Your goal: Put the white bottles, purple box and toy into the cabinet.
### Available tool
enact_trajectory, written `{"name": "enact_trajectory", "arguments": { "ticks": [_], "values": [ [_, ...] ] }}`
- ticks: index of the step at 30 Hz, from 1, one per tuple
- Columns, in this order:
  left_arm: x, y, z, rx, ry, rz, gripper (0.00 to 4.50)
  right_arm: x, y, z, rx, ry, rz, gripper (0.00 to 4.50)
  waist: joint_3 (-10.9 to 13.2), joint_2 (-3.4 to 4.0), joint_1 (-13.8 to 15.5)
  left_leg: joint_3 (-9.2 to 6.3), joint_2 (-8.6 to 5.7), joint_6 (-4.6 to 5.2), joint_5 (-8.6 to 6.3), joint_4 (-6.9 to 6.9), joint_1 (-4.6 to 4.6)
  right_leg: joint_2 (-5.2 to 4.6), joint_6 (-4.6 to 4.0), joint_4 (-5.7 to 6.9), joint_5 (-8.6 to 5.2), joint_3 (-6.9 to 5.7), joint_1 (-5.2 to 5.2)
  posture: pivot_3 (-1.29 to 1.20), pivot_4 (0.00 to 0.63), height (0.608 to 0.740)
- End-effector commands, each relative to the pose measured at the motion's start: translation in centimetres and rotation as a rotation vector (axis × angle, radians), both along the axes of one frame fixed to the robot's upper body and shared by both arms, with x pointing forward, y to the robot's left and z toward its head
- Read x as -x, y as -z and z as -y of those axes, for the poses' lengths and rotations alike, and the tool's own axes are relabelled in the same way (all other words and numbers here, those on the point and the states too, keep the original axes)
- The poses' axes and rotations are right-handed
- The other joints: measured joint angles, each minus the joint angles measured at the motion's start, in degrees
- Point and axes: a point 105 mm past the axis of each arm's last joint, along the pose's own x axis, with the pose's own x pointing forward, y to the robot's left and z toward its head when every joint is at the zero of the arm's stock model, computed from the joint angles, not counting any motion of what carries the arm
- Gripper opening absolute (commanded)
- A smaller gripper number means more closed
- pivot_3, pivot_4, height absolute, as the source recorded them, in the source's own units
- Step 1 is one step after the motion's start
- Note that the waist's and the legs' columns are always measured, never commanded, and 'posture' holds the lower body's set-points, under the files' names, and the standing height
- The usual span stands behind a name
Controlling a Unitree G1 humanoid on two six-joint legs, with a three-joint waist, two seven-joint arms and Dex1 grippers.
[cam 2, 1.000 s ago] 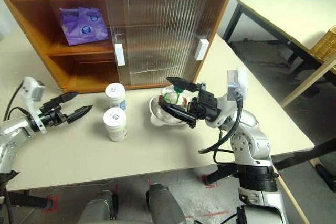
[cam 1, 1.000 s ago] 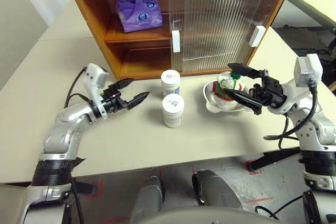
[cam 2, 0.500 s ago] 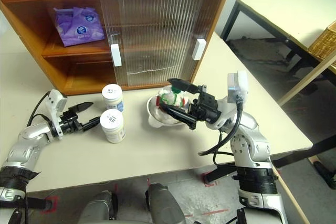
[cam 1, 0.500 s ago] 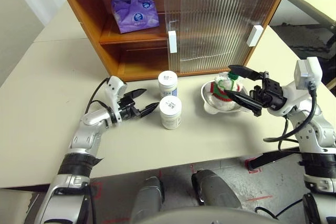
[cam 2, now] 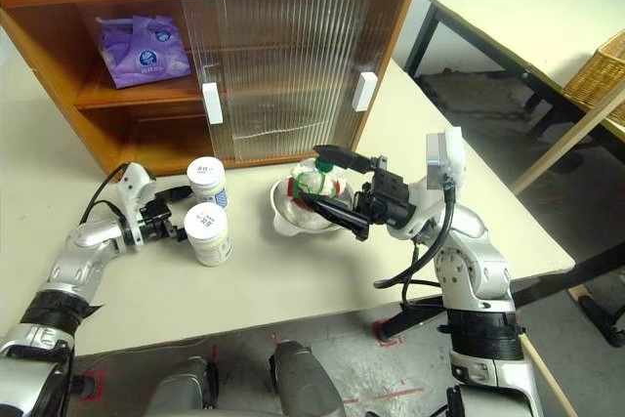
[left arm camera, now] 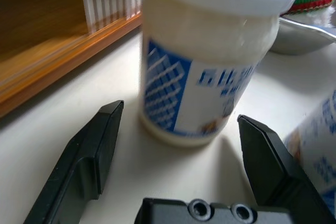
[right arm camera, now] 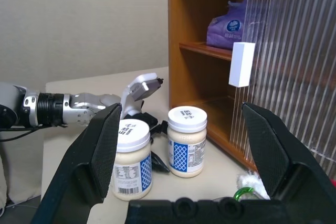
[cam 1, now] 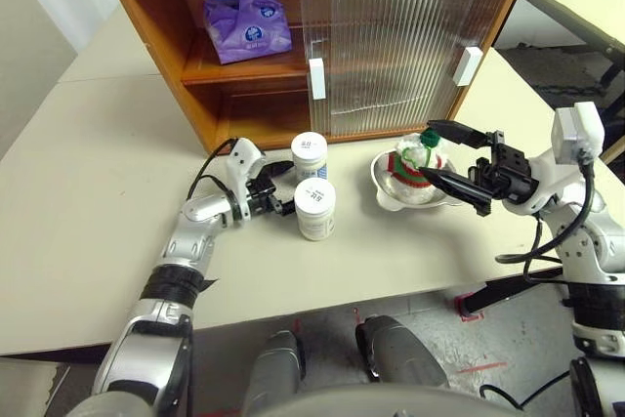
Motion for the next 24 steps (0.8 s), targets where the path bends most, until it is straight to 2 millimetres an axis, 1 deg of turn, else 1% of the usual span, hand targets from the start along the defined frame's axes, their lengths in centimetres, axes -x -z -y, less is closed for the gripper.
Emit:
{"name": "enact_trajectory", "arguments": {
  "ticks": [1,6,9,10,11,12,14,15,19,24],
  "values": [
    [-0.2,0.4,0.5,-0.011,0.017,-0.003,4.48,0.0,0.1,0.2,0.005,0.004,0.006,4.50,0.0,0.02,-0.1,0.01,0.00,0.01,0.00,0.01,0.01,0.00,0.02,0.00,0.00,0.00,0.02,-0.27,0.071,0.740],
    [-0.8,0.5,1.0,-0.006,0.022,-0.018,4.48,0.0,0.2,0.1,0.000,0.004,0.003,4.50,-0.1,0.03,-0.1,0.02,-0.04,0.10,0.07,0.06,0.01,-0.01,0.22,0.00,-0.02,0.01,0.08,-0.26,0.069,0.740],
    [-0.9,0.8,1.4,-0.014,0.036,-0.036,4.48,0.0,0.2,0.0,-0.002,0.005,0.004,4.50,-0.1,0.05,-0.1,0.02,-0.08,0.13,0.09,0.09,0.02,-0.01,0.27,0.00,0.01,0.01,0.10,-0.26,0.069,0.740],
    [-1.0,1.1,1.4,-0.015,0.034,-0.052,4.48,-0.1,0.1,-0.1,-0.002,0.006,0.006,4.50,-0.2,0.06,-0.1,0.02,-0.10,0.14,0.09,0.10,0.02,-0.01,0.28,0.00,0.02,0.01,0.11,-0.26,0.060,0.740],
    [-1.0,1.2,1.4,-0.014,0.031,-0.063,4.07,-0.1,0.0,-0.1,-0.003,0.007,0.008,4.50,-0.3,0.09,-0.1,0.02,-0.11,0.14,0.10,0.11,0.02,-0.01,0.31,0.00,0.04,0.02,0.11,-0.26,0.060,0.740],
    [-1.0,1.3,1.3,-0.014,0.030,-0.070,3.90,-0.1,0.0,-0.1,-0.003,0.007,0.009,4.50,-0.3,0.11,-0.1,0.03,-0.13,0.15,0.10,0.11,0.02,-0.01,0.32,0.00,0.03,0.02,0.12,-0.26,0.058,0.740],
    [-1.2,1.3,1.3,0.004,0.014,-0.074,3.21,-0.2,-0.2,-0.3,-0.002,0.006,0.015,4.50,-0.4,0.15,-0.1,0.02,-0.22,0.17,0.11,0.12,0.03,0.00,0.36,0.00,0.05,0.02,0.13,-0.26,0.058,0.740],
    [-1.2,1.3,1.3,0.010,0.011,-0.075,3.12,-0.3,-0.3,-0.3,-0.001,0.005,0.017,4.50,-0.4,0.17,-0.1,0.02,-0.25,0.21,0.14,0.12,0.03,-0.01,0.38,0.00,0.06,0.02,0.14,-0.26,0.058,0.740],
    [-1.2,1.2,1.2,0.022,-0.006,-0.061,3.12,-0.3,-0.4,-0.6,-0.007,0.003,0.020,4.50,-0.5,0.14,-0.1,0.02,-0.34,0.33,0.21,0.15,0.03,-0.05,0.48,0.00,0.09,0.07,0.19,-0.26,0.054,0.740],
    [-1.1,0.4,0.4,0.055,-0.046,-0.015,3.12,-0.1,-0.2,-0.8,-0.010,0.001,0.013,4.50,-0.5,0.15,-0.4,0.05,-0.46,0.35,0.23,0.17,0.03,-0.04,0.53,0.00,0.11,0.04,0.19,-0.26,0.055,0.740]
  ]
}}
